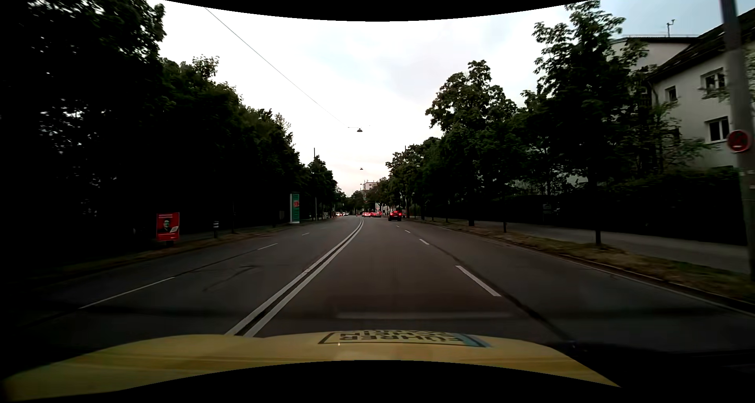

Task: Follow the waypoints while adhering to traffic rules and regulations

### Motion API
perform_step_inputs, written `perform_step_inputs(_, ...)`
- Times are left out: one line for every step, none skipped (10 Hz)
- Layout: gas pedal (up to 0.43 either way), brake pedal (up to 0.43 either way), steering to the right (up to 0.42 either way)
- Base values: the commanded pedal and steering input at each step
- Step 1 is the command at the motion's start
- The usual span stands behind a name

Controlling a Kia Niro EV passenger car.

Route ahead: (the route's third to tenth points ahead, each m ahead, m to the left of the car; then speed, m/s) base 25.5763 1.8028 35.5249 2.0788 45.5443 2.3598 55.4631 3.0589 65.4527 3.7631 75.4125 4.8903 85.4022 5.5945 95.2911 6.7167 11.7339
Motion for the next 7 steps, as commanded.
perform_step_inputs(0.028,0.0,-0.008)
perform_step_inputs(0.028,0.0,-0.008)
perform_step_inputs(0.028,0.0,-0.008)
perform_step_inputs(0.028,0.0,-0.008)
perform_step_inputs(0.028,0.0,-0.008)
perform_step_inputs(0.028,0.0,-0.008)
perform_step_inputs(0.028,0.0,-0.008)
